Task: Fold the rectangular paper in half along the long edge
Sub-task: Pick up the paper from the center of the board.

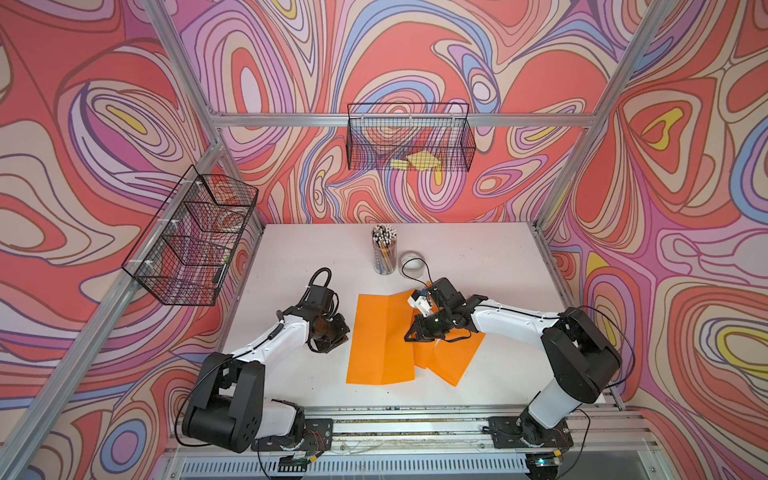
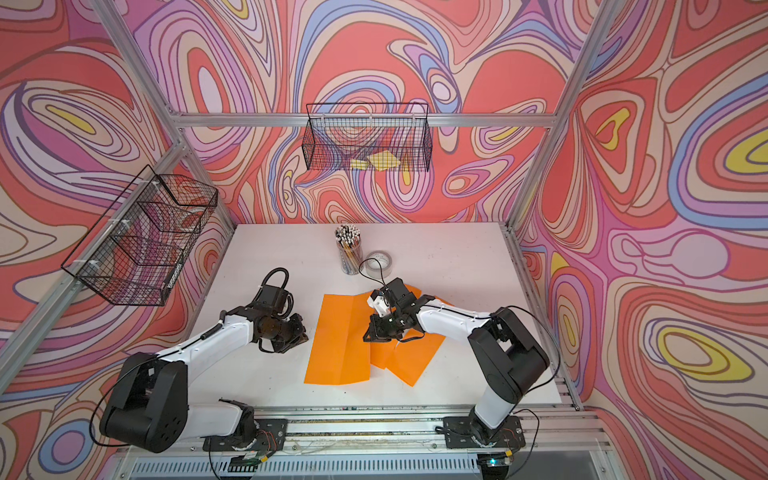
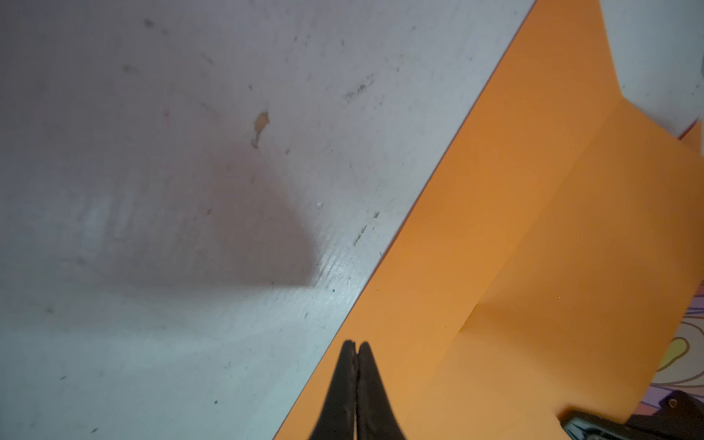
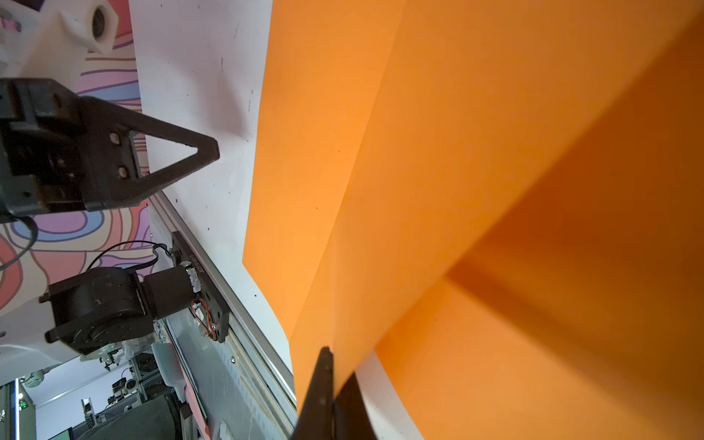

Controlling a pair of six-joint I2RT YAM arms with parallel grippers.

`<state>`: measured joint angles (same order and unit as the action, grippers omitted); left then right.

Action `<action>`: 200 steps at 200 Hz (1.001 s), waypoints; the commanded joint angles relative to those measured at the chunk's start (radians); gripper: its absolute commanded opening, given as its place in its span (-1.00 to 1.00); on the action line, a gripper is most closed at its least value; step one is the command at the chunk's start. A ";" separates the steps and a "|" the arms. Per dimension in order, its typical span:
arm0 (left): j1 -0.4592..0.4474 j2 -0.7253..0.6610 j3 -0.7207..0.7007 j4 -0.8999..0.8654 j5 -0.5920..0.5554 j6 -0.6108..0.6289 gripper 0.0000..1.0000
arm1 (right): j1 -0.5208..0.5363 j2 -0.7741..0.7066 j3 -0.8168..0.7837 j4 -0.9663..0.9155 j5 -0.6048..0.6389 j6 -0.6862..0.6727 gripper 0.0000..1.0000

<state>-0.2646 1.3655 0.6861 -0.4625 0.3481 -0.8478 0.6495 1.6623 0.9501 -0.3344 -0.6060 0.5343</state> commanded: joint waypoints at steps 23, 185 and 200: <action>-0.058 0.054 0.036 0.015 -0.013 -0.015 -0.60 | 0.004 0.008 0.023 0.009 0.007 -0.005 -0.88; -0.171 0.236 0.136 -0.034 -0.109 -0.004 -1.00 | 0.004 0.013 0.048 -0.124 0.107 -0.072 -0.83; -0.176 0.243 0.143 -0.035 -0.107 -0.004 -1.00 | 0.004 0.014 0.042 -0.103 0.101 -0.050 -0.83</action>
<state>-0.4294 1.5822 0.8108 -0.4488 0.2676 -0.8497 0.6495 1.6596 0.9756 -0.4423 -0.5121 0.4759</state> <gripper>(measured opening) 0.051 0.086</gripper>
